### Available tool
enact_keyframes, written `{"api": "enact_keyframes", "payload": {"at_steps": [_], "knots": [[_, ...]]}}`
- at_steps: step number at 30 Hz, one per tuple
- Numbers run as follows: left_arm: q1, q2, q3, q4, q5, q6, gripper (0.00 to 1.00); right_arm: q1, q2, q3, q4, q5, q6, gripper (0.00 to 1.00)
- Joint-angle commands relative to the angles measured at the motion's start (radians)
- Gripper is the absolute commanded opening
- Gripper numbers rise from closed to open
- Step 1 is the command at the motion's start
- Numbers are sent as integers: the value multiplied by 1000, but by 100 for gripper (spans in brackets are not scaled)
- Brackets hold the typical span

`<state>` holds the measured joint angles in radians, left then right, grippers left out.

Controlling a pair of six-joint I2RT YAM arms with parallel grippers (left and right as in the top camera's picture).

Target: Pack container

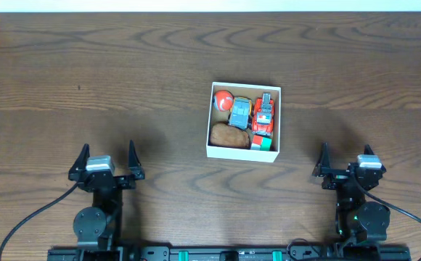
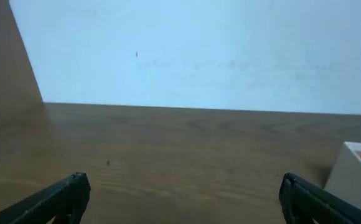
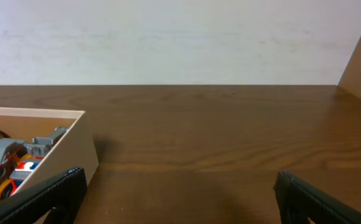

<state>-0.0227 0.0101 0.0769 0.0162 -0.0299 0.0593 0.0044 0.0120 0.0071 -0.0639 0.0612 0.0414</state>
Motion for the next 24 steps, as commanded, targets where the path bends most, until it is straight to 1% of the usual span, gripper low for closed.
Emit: {"api": "enact_keyframes", "payload": {"at_steps": [1,4,8,11,14,24], "knots": [[-3,-8,-34,29,-5,47,98,9,-7,-2,-3,14,13,99],[-3,-8,-68,35,-5,64,98,9,-7,-2,-3,14,13,99],[-2,-8,-73,-11,-6,80,98,9,-7,-2,-3,14,13,99],[-2,-8,-73,-31,-5,78,98,9,-7,-2,-3,14,13,99],[-2,-7,-73,-86,-5,60,98,9,-7,-2,-3,14,13,99],[-2,-4,-72,-87,-5,60,98,9,-7,-2,-3,14,13,99]]}}
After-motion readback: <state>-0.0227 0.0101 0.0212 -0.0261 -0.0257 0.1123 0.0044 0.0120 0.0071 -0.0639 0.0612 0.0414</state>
